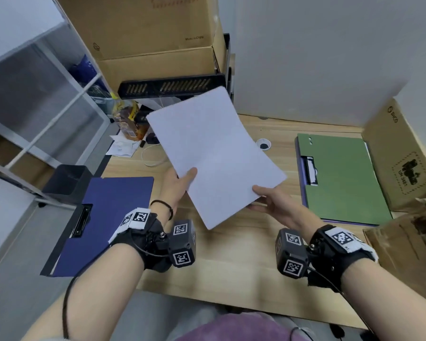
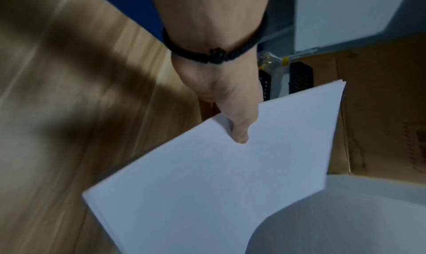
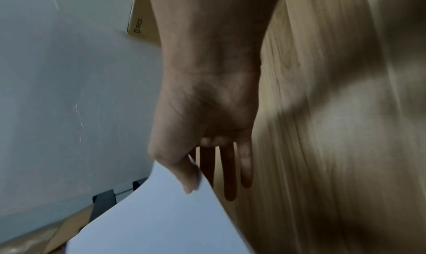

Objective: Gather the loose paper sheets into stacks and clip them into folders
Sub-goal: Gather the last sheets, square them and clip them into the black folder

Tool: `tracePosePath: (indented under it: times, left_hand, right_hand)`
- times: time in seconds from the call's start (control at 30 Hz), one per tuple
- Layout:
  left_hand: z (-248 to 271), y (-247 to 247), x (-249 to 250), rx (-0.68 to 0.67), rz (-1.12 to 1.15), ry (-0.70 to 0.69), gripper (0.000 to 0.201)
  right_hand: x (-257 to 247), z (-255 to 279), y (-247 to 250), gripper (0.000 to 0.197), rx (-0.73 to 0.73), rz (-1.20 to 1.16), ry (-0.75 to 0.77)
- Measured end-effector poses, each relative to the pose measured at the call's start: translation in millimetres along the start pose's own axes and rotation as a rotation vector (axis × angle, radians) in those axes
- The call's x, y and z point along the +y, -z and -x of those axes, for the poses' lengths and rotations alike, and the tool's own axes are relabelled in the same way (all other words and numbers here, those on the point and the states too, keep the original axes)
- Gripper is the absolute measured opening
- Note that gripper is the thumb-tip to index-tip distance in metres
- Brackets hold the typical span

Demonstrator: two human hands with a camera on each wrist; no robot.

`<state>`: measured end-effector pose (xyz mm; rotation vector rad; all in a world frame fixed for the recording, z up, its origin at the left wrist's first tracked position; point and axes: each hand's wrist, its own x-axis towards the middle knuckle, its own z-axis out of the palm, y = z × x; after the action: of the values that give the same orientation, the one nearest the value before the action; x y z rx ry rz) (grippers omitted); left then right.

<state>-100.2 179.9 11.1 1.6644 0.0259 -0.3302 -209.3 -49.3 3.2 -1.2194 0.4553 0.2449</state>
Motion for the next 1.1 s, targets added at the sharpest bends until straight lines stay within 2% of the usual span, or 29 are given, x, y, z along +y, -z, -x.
tracePosePath:
  times: [0.1,0.17,0.3,0.4,0.5,0.6,0.7,0.87,1.1]
  left_hand:
    - [-0.7,2.7,15.5,-0.027,-0.054,-0.054,0.022]
    - [-5.2,3.0,25.5,-0.040,-0.067,-0.097,0.027]
    - [-8.6,-6.8,36.7,-0.080,-0.078,-0.148,0.018]
    - [-5.5,-15.6,36.4,-0.103,-0.079,-0.167,0.021]
    - [-0.5,-15.8,25.6,-0.116,-0.089,-0.147,0.025]
    - [3.5,-12.1,6.4,-0.144,-0.109,-0.064,0.024]
    - [4.7,-10.1,-5.8,-0.147,-0.119,-0.010,0.023]
    - [6.0,-9.1,-11.9,-0.219,-0.218,0.047,0.030]
    - [-0.1,-2.1,-14.0,-0.210,-0.279,0.038,0.025]
  right_hand:
    - [-19.3,-3.6,10.7,0.029,0.062,0.030,0.040]
    - [-36.1,-7.1,14.8,0.024,0.073,0.166,0.104]
    - [-59.2,-14.5,17.4,0.027,0.144,0.379,0.213]
    - [-62.3,-17.7,14.8,0.025,0.214,0.427,0.292]
    - [-45.2,-17.5,18.5,0.031,0.209,0.458,0.230]
    - [-20.8,-14.8,27.1,0.040,0.193,0.520,0.136]
    - [-14.0,-10.1,28.2,0.034,0.195,0.527,0.111]
    - [-18.0,-6.0,23.7,0.030,0.119,0.522,0.082]
    - [-13.7,-2.0,29.6,0.030,-0.034,0.479,-0.056]
